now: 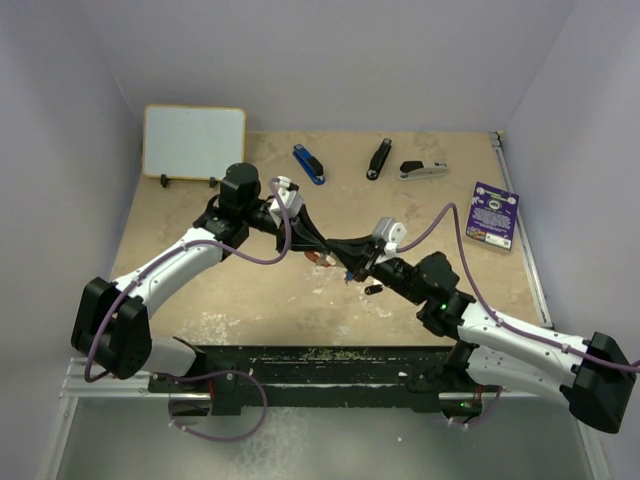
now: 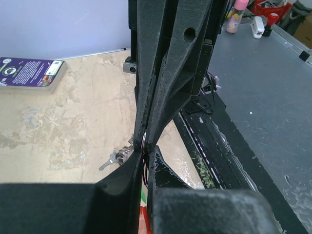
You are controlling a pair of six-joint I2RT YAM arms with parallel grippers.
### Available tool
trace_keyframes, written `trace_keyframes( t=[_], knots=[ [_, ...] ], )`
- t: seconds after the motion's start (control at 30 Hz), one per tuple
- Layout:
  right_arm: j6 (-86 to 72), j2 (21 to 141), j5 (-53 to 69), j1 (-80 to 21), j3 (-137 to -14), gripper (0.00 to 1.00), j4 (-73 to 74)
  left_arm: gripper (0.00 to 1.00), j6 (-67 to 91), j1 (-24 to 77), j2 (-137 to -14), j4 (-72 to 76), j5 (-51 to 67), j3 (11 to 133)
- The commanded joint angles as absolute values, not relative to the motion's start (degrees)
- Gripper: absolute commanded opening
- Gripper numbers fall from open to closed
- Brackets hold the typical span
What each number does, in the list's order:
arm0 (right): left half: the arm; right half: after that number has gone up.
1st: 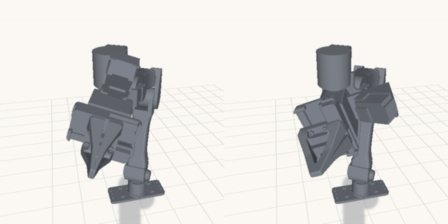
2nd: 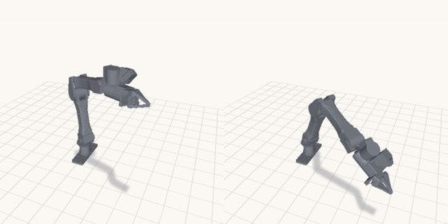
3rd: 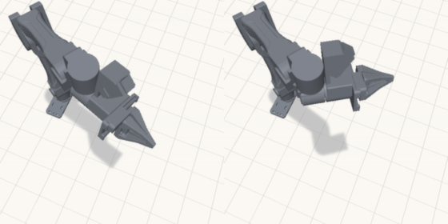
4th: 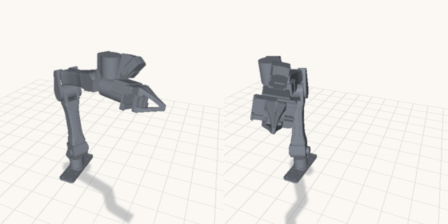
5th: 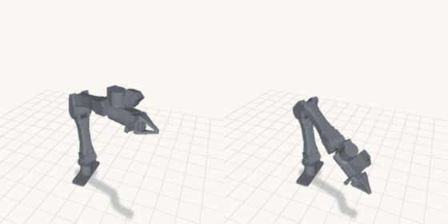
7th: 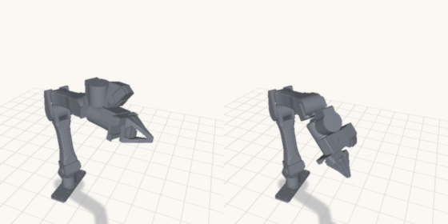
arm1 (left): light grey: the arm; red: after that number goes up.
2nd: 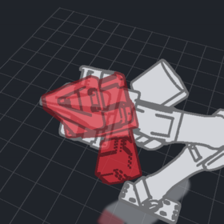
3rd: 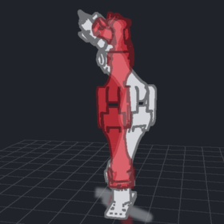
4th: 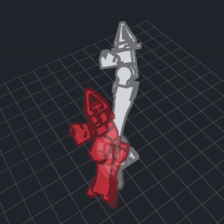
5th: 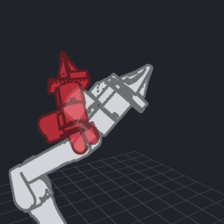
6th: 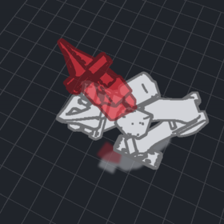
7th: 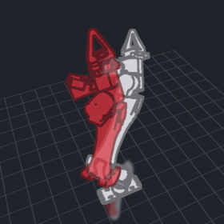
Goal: Put the keys on the keyring
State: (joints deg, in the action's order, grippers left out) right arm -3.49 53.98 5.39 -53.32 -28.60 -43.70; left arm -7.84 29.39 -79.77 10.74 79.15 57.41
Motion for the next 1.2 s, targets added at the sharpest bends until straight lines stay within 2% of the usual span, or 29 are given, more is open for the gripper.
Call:
trace_keyframes(
  t=[0.0,0.17,0.27,0.3,0.47,0.57,0.9,1.07,1.17],
  knots=[
    [-5.8,55.0,7.9,-54.5,-28.4,0.0,-41.0,0.03,-7.0,31.5,-78.8,19.3,79.6,59.5],
    [-6.5,53.8,6.1,-54.5,-28.8,0.0,-39.7,0.03,-7.2,31.6,-78.8,18.9,78.6,59.4],
    [-7.1,51.8,3.5,-54.5,-29.1,0.11,-38.5,0.03,-10.4,31.6,-78.5,14.9,77.8,59.5],
    [-7.2,49.4,0.6,-54.5,-30.0,0.18,-36.6,0.03,-14.0,31.6,-78.2,11.2,76.4,59.4],
    [-7.1,47.1,-3.1,-54.5,-32.2,0.26,-33.6,0.03,-18.7,31.6,-77.7,6.7,74.5,59.1],
    [-8.1,46.9,-4.5,-54.5,-33.7,0.34,-31.5,0.03,-21.3,31.6,-77.6,4.2,74.0,59.0],
    [-11.3,46.7,-6.3,-54.4,-36.4,0.41,-29.8,0.03,-27.8,31.6,-77.0,-1.7,71.4,58.3],
    [-13.8,45.0,-10.0,-54.5,-38.3,0.42,-22.1,0.03,-34.3,31.6,-76.3,-5.6,68.4,58.6],
    [-15.3,43.8,-14.5,-54.5,-38.2,0.47,-17.2,0.03,-41.9,31.6,-75.4,-10.1,65.6,58.7]
  ],
)
